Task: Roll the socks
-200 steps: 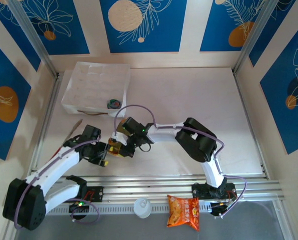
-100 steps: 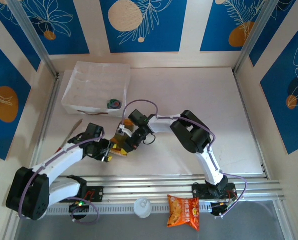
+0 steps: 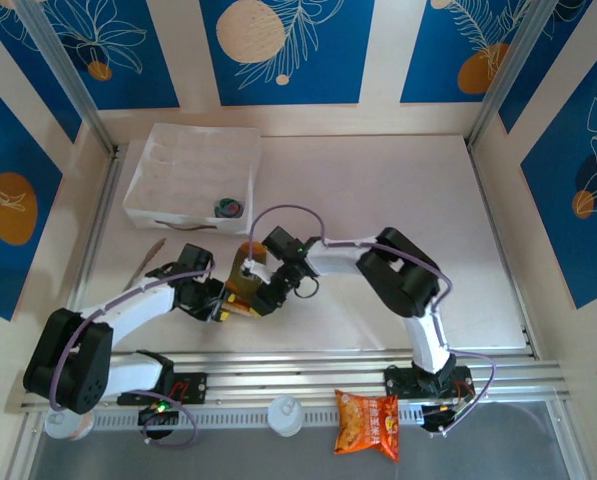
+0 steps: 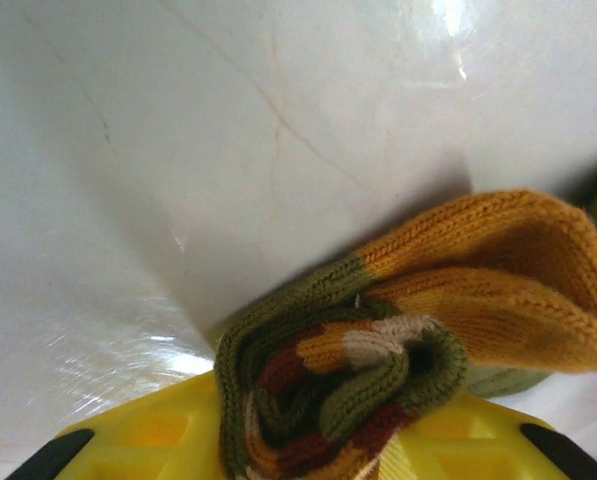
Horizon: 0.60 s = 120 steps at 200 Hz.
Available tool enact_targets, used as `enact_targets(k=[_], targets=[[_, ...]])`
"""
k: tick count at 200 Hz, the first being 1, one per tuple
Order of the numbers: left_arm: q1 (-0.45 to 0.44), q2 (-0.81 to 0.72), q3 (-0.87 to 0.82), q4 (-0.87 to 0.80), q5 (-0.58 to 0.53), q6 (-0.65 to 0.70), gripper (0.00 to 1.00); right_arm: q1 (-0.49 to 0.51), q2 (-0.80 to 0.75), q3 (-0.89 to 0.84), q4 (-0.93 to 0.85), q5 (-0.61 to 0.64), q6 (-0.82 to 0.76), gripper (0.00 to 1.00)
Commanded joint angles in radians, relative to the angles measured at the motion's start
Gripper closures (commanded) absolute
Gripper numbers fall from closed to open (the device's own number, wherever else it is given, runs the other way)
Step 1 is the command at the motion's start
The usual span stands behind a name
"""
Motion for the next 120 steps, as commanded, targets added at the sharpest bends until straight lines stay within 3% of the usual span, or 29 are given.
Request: enact_targets(k=[1, 14, 27, 30, 34, 68, 120], targets=[[0.006, 0.072, -0.056, -0.173, -0.071, -0.035, 0.66, 0.039, -0.179, -0.175, 0.251, 0.263, -0.087, 0.60], [0.006, 0.088, -0.049, -0.179, -0.064, -0.040, 0.66, 0.073, -0.274, -0.254, 0.354, 0.373, -0.155, 0.54], [0.007, 0.100, -0.034, -0.192, -0.064, -0.037, 0.66, 0.114, -0.322, -0.259, 0.341, 0.469, -0.239, 0.50], [0.006, 0.103, -0.031, -0.194, -0.066, -0.037, 0.66, 0.126, -0.326, -0.256, 0.330, 0.495, -0.263, 0.43], [0.007, 0.107, -0.026, -0.195, -0.065, -0.033, 0.66, 0.145, -0.329, -0.250, 0.322, 0.535, -0.293, 0.41], [0.008, 0.135, 0.011, -0.213, -0.062, -0.016, 0.67, 0.248, -0.286, -0.238, 0.342, 0.731, -0.482, 0.40], [0.009, 0.170, 0.042, -0.207, -0.048, 0.005, 0.67, 0.302, -0.121, -0.132, 0.372, 0.886, -0.578, 0.43]])
